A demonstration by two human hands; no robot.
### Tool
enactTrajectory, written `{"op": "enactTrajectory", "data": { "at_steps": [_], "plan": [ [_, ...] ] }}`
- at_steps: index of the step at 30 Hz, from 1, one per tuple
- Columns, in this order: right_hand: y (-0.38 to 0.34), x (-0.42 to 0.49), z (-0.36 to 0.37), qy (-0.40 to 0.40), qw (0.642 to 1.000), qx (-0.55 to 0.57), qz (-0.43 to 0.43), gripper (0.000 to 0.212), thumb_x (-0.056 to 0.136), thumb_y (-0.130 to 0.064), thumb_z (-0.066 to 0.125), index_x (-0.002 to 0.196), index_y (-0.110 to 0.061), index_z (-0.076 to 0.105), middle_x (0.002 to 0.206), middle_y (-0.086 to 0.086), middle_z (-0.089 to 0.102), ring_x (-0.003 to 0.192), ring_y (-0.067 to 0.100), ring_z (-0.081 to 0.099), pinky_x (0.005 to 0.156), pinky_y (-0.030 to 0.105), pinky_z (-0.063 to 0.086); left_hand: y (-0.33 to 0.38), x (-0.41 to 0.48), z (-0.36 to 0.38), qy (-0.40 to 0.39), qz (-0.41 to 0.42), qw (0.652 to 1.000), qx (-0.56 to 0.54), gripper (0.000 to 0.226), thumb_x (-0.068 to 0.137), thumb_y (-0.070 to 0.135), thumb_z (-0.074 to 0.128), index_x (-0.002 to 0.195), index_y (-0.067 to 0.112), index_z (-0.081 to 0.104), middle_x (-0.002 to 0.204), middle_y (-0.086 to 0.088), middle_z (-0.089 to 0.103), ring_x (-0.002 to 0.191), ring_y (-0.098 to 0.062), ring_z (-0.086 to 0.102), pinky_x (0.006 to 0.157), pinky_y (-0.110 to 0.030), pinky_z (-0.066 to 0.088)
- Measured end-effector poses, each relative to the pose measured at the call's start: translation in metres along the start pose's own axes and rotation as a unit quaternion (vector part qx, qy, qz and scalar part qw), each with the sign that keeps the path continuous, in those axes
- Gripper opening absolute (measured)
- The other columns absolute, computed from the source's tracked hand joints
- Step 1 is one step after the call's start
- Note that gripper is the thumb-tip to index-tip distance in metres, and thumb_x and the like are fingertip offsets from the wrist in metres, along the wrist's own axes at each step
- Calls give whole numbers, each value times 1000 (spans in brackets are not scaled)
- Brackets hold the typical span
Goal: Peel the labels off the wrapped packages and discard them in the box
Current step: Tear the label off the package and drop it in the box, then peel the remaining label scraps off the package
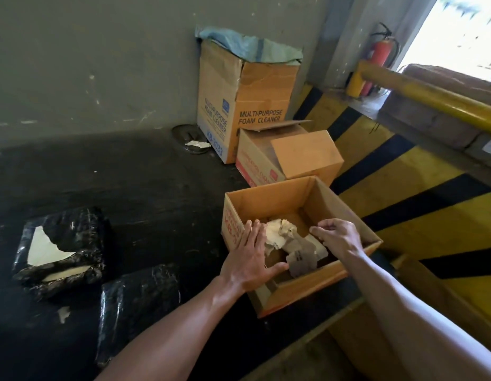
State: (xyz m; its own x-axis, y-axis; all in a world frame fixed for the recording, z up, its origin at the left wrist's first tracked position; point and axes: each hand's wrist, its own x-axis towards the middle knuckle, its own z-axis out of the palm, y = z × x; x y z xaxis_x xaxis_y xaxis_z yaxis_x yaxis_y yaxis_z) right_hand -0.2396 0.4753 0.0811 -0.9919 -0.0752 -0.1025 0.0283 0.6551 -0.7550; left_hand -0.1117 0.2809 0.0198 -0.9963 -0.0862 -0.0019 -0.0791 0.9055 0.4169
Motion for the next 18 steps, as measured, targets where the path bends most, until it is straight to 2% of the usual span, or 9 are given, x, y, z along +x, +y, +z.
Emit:
{"op": "enactTrajectory", "data": {
  "at_steps": [5,9,13,15,18],
  "plan": [
    [-10,-2,4,-8,1000,-2,-15,28,75,-35,85,93,-16,75,87,0,73,88,21,68,77,41,59,-3,1,-5,-2,-1,999,-32,115,81,86,38,158,13,-7,166,-3,-14,150,-16,-19,118,-36,-2],
    [-34,-9,16,-24,999,-9,-45,31,80,-28,82,103,-12,70,89,-3,68,82,12,63,66,24,50,-18,-10,-27,0,-35,989,-143,112,84,74,54,158,16,-8,167,1,-12,152,-12,-12,124,-42,11],
    [-73,-14,49,-54,996,-13,-72,31,82,-28,81,106,-14,68,94,-1,67,79,8,59,59,17,42,-71,-36,-59,54,-93,977,-186,114,82,71,60,159,17,-5,167,2,-8,151,-11,-11,123,-36,7],
    [-99,-18,76,-82,993,-1,-86,26,84,-25,80,104,-14,67,97,1,68,80,7,60,61,17,44,-110,-56,-75,78,-129,971,-185,110,84,70,58,159,19,-4,167,2,-8,151,-10,-12,122,-34,7],
    [-139,-30,131,-102,986,-13,-132,18,84,-24,79,97,-18,68,94,0,70,88,14,67,76,28,54,-170,-94,-97,121,-201,956,-175,106,85,71,55,159,19,-1,167,2,-3,152,-11,-7,123,-34,10]
  ]
}}
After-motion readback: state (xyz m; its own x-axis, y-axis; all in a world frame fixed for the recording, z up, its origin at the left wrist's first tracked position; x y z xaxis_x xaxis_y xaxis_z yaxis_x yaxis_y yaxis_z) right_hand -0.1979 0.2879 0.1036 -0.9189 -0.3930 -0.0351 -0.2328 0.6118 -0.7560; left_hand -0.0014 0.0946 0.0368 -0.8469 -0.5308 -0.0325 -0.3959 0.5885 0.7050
